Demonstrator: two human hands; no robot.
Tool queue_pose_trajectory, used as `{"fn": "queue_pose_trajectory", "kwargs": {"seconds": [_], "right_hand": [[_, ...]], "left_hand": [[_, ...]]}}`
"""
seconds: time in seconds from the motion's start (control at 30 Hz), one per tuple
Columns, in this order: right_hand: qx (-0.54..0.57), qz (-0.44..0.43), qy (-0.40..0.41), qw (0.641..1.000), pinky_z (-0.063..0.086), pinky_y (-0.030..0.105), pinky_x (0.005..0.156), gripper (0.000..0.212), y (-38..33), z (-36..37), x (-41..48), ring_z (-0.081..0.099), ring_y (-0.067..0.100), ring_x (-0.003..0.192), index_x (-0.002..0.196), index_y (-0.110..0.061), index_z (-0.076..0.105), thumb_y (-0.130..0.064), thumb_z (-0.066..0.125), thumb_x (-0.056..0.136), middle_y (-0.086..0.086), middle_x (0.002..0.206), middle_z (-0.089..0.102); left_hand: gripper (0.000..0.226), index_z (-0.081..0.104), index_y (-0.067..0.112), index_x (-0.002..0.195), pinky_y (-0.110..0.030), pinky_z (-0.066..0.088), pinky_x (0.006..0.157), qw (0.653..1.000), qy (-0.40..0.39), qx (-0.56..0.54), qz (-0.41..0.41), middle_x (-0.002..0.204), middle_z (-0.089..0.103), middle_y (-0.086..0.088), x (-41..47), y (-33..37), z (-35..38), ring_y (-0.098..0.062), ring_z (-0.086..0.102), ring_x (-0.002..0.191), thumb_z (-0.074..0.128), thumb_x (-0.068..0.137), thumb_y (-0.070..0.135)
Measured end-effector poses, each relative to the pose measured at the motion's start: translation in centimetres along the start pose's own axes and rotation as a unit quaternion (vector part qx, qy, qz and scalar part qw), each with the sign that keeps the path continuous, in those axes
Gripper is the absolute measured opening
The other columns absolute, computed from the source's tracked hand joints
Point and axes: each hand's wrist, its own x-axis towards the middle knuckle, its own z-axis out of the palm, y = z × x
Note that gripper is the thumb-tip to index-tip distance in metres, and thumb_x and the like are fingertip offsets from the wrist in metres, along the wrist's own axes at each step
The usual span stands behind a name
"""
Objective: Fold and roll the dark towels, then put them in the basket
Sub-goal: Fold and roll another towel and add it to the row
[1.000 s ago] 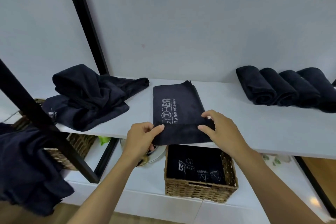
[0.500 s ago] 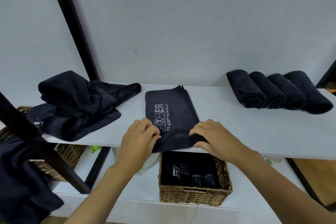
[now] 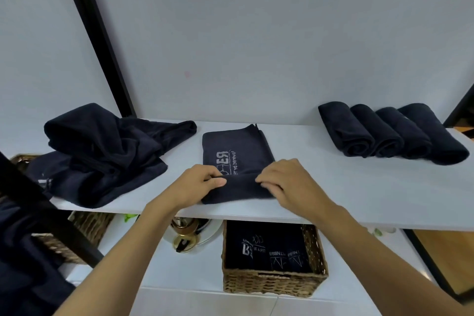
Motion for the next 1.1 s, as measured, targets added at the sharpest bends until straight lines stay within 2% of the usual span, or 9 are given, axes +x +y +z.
{"fn": "queue_pose_trajectory", "kwargs": {"seconds": [0.13, 0.23, 0.4, 0.5, 0.6, 0.73, 0.83, 0.97, 1.1], "right_hand": [[-0.051, -0.010, -0.049, 0.997, 0.043, 0.035, 0.092, 0.041, 0.8, 1.1, -0.7, 0.061, 0.016, 0.107, 0.121, -0.021, 0.064, -0.033, 0.074, 0.083, -0.007, 0.117, 0.066], [-0.017, 0.023, -0.065, 0.997, 0.038, 0.035, 0.098, 0.035, 0.7, 0.5, 0.6, 0.056, 0.018, 0.112, 0.126, -0.022, 0.061, -0.027, 0.065, 0.092, -0.007, 0.123, 0.063], [0.253, 0.173, -0.122, 0.944, 0.050, 0.031, 0.093, 0.020, 0.5, -0.9, 1.4, 0.063, 0.005, 0.101, 0.108, -0.035, 0.063, -0.026, 0.067, 0.090, -0.014, 0.110, 0.069], [0.297, 0.204, -0.109, 0.927, 0.054, 0.033, 0.084, 0.014, 0.7, -0.6, 1.7, 0.066, 0.008, 0.093, 0.099, -0.039, 0.060, -0.028, 0.065, 0.091, -0.013, 0.100, 0.071], [0.133, 0.106, -0.004, 0.985, 0.043, 0.028, 0.090, 0.012, 0.9, 0.0, 1.5, 0.059, 0.001, 0.098, 0.102, -0.033, 0.067, -0.035, 0.063, 0.091, -0.017, 0.106, 0.065], [-0.020, 0.043, -0.026, 0.999, 0.032, 0.026, 0.089, 0.048, 0.5, 1.5, -0.4, 0.055, 0.009, 0.106, 0.119, -0.028, 0.063, -0.056, 0.066, 0.080, -0.015, 0.118, 0.060], [0.054, 0.110, -0.028, 0.992, 0.034, 0.026, 0.096, 0.041, 0.8, 2.0, -0.6, 0.053, 0.006, 0.110, 0.126, -0.029, 0.059, -0.042, 0.067, 0.088, -0.019, 0.120, 0.059], [0.284, 0.250, -0.064, 0.923, 0.050, 0.036, 0.092, 0.016, 1.7, 1.1, 1.0, 0.060, 0.005, 0.097, 0.108, -0.032, 0.064, -0.037, 0.058, 0.094, -0.016, 0.102, 0.065], [0.281, 0.290, -0.059, 0.913, 0.046, 0.041, 0.098, 0.011, 2.4, 1.2, 2.4, 0.057, 0.010, 0.105, 0.104, -0.040, 0.055, -0.046, 0.051, 0.095, -0.022, 0.104, 0.061]], "left_hand": [[0.008, 0.063, 0.025, 0.088, -0.028, 0.048, 0.071, 0.996, 0.059, 0.042, -0.044, 0.084, 0.066, 0.002, 1.4, 0.2, 0.3, -0.018, 0.062, 0.083, 0.063, 0.092, 0.032], [0.025, 0.061, 0.021, 0.082, -0.029, 0.044, 0.065, 0.947, 0.218, 0.225, 0.070, 0.084, 0.058, 0.007, 0.3, 1.0, 1.4, -0.016, 0.056, 0.075, 0.061, 0.088, 0.045], [0.052, 0.069, 0.014, 0.107, -0.034, 0.051, 0.075, 0.893, 0.154, 0.360, 0.222, 0.101, 0.063, 0.002, -1.8, -1.5, 2.1, -0.020, 0.056, 0.091, 0.074, 0.072, 0.053], [0.039, 0.064, 0.018, 0.119, -0.032, 0.045, 0.086, 0.929, 0.124, 0.287, 0.196, 0.113, 0.054, 0.005, -1.3, -1.7, 1.6, -0.015, 0.046, 0.098, 0.069, 0.086, 0.037], [0.032, 0.060, 0.021, 0.124, -0.030, 0.037, 0.092, 0.964, 0.044, 0.226, 0.134, 0.115, 0.051, 0.006, 0.2, -0.8, 0.5, -0.015, 0.042, 0.102, 0.053, 0.097, 0.037], [0.030, 0.063, 0.016, 0.111, -0.037, 0.041, 0.092, 0.977, -0.054, 0.191, 0.076, 0.108, 0.057, -0.001, 2.5, -0.1, -0.9, -0.020, 0.049, 0.099, 0.045, 0.100, 0.037], [0.028, 0.067, 0.016, 0.099, -0.032, 0.046, 0.083, 0.991, -0.050, 0.114, 0.050, 0.097, 0.066, 0.000, 3.5, 0.0, -1.0, -0.016, 0.059, 0.091, 0.052, 0.097, 0.040], [0.023, 0.066, 0.039, 0.096, -0.012, 0.045, 0.074, 0.991, 0.118, -0.004, 0.064, 0.097, 0.064, 0.023, 2.2, -0.3, -0.2, 0.004, 0.058, 0.089, 0.076, 0.076, 0.045], [0.016, 0.062, 0.038, 0.098, -0.008, 0.043, 0.071, 0.992, 0.109, -0.003, 0.059, 0.093, 0.065, 0.020, 2.5, -0.7, 0.4, 0.008, 0.057, 0.088, 0.070, 0.084, 0.041]]}}
